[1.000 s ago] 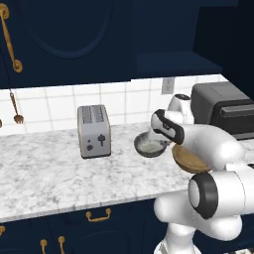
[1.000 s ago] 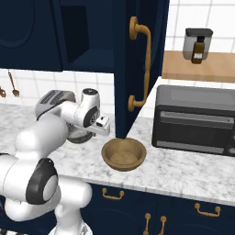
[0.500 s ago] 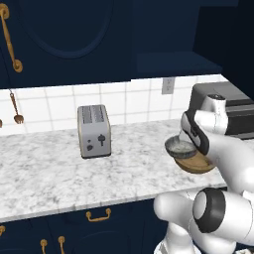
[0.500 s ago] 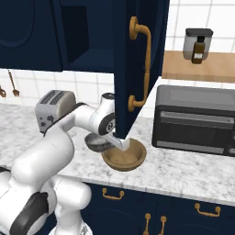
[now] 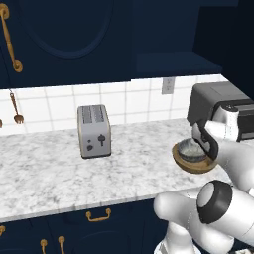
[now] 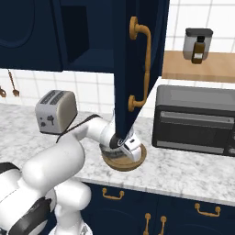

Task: Pick up the bowls on the counter and stack them on top of one another in the open cabinet. Place the smaller bowl on top of the larger bowl.

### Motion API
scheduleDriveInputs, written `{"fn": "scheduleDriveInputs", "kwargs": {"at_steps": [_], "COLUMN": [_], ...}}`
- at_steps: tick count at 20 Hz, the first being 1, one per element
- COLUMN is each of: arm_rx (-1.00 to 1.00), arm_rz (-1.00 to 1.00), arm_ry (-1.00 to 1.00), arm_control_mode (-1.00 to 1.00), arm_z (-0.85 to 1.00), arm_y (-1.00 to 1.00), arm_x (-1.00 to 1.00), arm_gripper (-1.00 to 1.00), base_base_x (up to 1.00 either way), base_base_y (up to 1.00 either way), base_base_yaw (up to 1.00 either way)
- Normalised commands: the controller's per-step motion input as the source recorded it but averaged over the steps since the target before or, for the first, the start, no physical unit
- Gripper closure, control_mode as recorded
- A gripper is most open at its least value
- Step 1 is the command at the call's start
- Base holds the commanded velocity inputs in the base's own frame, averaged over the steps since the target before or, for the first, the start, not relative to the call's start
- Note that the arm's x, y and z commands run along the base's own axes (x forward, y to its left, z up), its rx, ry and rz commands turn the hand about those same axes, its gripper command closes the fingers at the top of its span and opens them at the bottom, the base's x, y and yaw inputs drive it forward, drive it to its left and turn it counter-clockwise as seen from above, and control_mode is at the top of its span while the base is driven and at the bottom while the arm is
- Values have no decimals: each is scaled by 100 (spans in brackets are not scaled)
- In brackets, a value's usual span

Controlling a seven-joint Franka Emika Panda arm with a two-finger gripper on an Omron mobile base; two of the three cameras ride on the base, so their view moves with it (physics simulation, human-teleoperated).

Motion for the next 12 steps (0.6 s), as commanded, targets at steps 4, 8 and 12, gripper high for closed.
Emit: {"fn": "scheduleDriveInputs", "kwargs": {"at_steps": [4, 8, 12], "arm_rx": [0, -1, 0], "arm_rz": [0, 0, 0], "arm_ry": [0, 0, -2], "arm_control_mode": [-100, -100, -100], "arm_z": [-31, -38, -2], "arm_y": [-7, -25, -7], "arm_x": [60, 31, 1], "arm_gripper": [100, 100, -100], "base_base_x": [0, 0, 0], "base_base_y": [0, 0, 0], "base_base_yaw": [0, 0, 0]}}
